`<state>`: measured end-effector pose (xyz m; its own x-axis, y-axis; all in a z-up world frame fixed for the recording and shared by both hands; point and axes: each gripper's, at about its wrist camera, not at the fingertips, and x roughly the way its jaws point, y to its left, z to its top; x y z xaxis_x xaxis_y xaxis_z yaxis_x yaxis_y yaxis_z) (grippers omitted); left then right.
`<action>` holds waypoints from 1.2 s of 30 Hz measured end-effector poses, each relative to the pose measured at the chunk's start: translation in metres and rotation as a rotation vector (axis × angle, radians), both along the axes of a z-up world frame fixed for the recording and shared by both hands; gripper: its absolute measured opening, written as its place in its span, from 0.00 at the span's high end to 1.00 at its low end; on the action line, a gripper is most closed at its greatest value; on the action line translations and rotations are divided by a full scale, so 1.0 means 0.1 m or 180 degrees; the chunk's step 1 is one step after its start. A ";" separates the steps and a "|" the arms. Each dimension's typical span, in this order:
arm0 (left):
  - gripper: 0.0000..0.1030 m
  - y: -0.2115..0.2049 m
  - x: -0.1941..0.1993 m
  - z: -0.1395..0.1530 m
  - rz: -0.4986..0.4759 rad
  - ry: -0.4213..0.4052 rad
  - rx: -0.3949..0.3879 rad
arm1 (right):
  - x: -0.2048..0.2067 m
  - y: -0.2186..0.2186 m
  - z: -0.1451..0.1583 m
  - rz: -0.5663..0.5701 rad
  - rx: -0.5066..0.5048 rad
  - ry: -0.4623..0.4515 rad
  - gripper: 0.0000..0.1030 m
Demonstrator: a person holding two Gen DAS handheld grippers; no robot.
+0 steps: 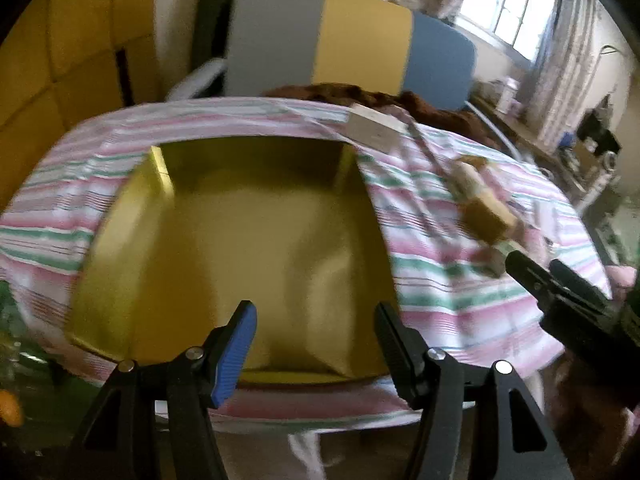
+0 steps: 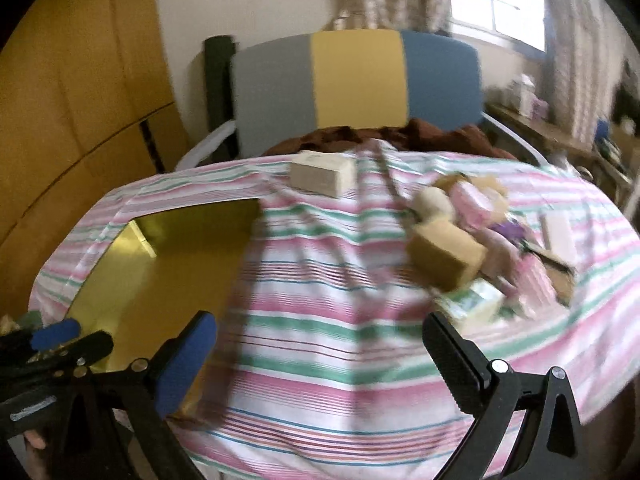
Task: Organize objects
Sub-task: 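Move the left tool toward the pink glove while the right tool approaches the pink hair roller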
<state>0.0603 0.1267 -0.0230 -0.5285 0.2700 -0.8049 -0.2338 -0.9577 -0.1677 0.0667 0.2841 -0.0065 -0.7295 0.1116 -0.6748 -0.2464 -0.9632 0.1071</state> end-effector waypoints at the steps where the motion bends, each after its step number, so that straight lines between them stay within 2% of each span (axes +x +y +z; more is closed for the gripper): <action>1: 0.40 0.07 0.00 -0.01 -0.0047 -0.0032 0.0033 | 0.04 0.09 -0.02 -0.0056 0.0003 0.0011 0.00; 7: 0.40 0.51 0.02 -0.08 -0.0282 -0.0135 0.0045 | 0.41 0.89 -0.20 -0.0517 0.0056 0.0099 0.05; 10: 0.40 0.72 0.02 -0.10 -0.0469 -0.0171 0.0086 | 0.49 1.28 -0.31 -0.0706 -0.0002 0.0097 0.13; 12: 0.40 0.86 0.05 -0.10 -0.0605 -0.0123 0.0060 | 0.48 1.50 -0.36 -0.0761 -0.0036 0.0103 0.19; 15: 0.40 1.08 0.09 -0.10 -0.0807 -0.0017 -0.0091 | 0.42 1.73 -0.40 -0.0757 -0.0091 0.0151 0.20; 17: 0.40 1.20 0.11 -0.11 -0.0943 0.0035 -0.0095 | 0.31 1.85 -0.43 -0.0687 -0.0048 0.0166 0.20; 20: 0.40 1.34 0.08 -0.18 -0.1071 -0.0113 -0.0024 | 0.08 1.95 -0.54 -0.0574 0.0080 0.0070 0.20; 22: 0.40 1.39 0.06 -0.22 -0.1085 -0.0180 0.0013 | -0.03 2.02 -0.62 -0.0529 0.0056 0.0001 0.23; 23: 0.40 1.40 0.06 -0.24 -0.1091 -0.0202 0.0017 | -0.07 2.05 -0.67 -0.0507 0.0003 -0.0024 0.33; 24: 0.40 1.42 0.05 -0.26 -0.1095 -0.0214 0.0014 | -0.09 2.07 -0.70 -0.0516 -0.0025 -0.0043 0.37; 25: 0.40 1.44 0.04 -0.28 -0.1095 -0.0231 0.0008 | -0.09 2.08 -0.72 -0.0532 -0.0030 -0.0009 0.37; 28: 0.40 1.51 0.02 -0.32 -0.1103 -0.0269 -0.0022 | -0.01 2.06 -0.72 -0.0566 -0.0028 0.0079 0.38; 30: 0.44 1.56 0.02 -0.33 -0.1147 -0.0271 -0.0021 | 0.13 2.04 -0.71 -0.0651 -0.0064 0.0128 0.38; 36: 0.46 1.96 -0.10 -0.28 -0.1382 -0.0345 0.0294 | 0.54 2.11 -0.70 -0.0996 -0.0054 0.0177 0.39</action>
